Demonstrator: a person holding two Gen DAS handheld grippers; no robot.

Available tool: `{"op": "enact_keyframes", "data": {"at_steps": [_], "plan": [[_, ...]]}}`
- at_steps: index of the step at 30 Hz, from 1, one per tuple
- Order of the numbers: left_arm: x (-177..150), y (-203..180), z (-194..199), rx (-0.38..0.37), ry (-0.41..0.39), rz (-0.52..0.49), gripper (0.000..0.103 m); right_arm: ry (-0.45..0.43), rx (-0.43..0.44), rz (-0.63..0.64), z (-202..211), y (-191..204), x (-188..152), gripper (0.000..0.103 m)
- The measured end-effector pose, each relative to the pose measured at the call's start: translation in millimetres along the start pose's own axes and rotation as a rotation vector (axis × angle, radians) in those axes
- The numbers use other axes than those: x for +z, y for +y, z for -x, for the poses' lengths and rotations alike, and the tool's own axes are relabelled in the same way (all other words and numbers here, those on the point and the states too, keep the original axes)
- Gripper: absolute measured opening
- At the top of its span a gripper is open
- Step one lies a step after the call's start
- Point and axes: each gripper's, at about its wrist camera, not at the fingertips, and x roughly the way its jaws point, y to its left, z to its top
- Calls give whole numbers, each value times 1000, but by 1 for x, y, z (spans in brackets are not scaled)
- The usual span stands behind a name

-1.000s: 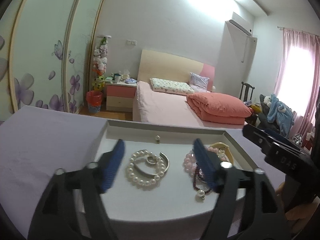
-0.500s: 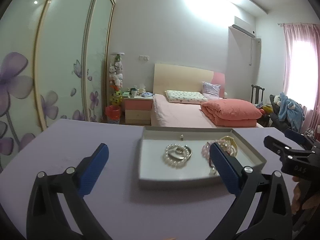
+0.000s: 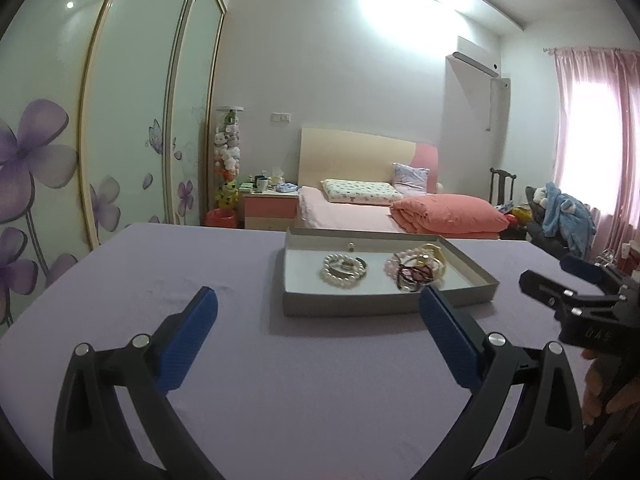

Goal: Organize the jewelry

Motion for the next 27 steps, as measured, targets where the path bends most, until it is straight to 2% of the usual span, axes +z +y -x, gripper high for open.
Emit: {"op": "enact_keyframes", "data": {"at_steps": [9,27], "plan": [[-9,-6,7,-20,8,1,99,-3,9,-54,14,-9,-15,101],[-9,-12,3,-18,21,-1,99,-13,25,-72,19,-17,-16,101]]}}
